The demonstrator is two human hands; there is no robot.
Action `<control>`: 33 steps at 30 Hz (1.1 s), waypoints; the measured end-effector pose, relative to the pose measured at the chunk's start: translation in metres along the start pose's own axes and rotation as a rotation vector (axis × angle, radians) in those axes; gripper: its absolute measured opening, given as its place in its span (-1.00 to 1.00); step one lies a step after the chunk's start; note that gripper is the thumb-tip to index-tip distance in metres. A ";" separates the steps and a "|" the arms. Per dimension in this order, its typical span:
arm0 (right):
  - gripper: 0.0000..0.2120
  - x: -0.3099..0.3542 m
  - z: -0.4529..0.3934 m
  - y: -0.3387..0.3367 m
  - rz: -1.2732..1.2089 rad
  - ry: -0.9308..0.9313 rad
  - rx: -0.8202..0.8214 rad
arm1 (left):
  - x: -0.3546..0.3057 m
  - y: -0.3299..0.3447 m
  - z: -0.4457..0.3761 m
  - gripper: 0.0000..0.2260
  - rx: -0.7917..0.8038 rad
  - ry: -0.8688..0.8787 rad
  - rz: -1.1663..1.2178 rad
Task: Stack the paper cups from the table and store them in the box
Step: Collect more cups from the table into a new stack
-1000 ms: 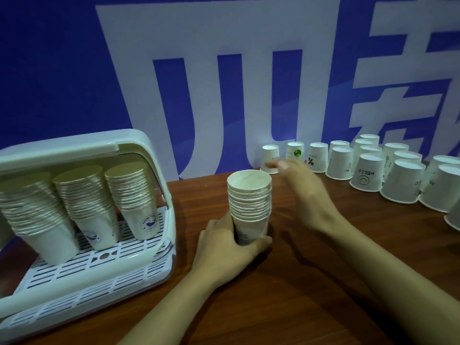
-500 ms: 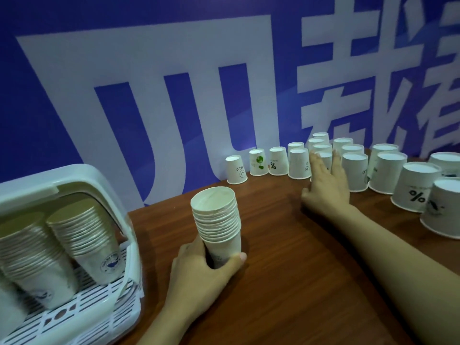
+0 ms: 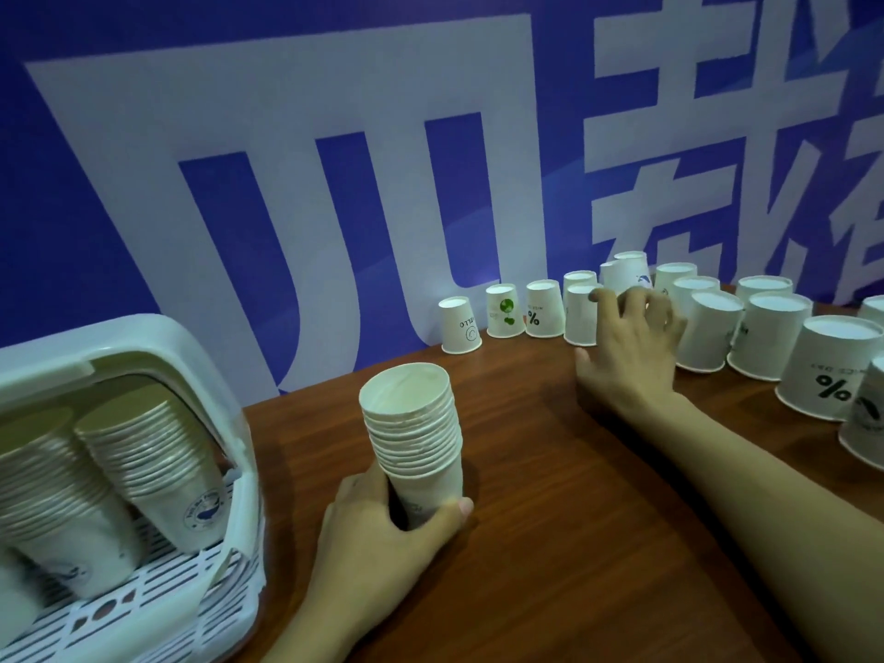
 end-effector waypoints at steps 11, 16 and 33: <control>-0.37 0.004 0.011 -0.006 -0.391 0.140 0.282 | -0.001 -0.001 0.005 -0.45 0.005 -0.042 -0.015; -0.68 0.048 0.007 -0.062 -1.018 0.127 0.061 | -0.007 -0.002 0.008 -0.49 0.006 -0.048 -0.033; -0.57 0.138 0.048 -0.111 -1.392 -0.338 0.183 | -0.011 -0.005 0.012 -0.54 -0.026 -0.010 -0.028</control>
Point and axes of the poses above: each hand's wrist, its own z-axis away from the middle knuckle, its own y-axis out of the palm, x = y × z, the point moved 2 cm from there along -z, towards the middle knuckle, and after that the axes turned 13 degrees about -y, right-handed, at the moved point
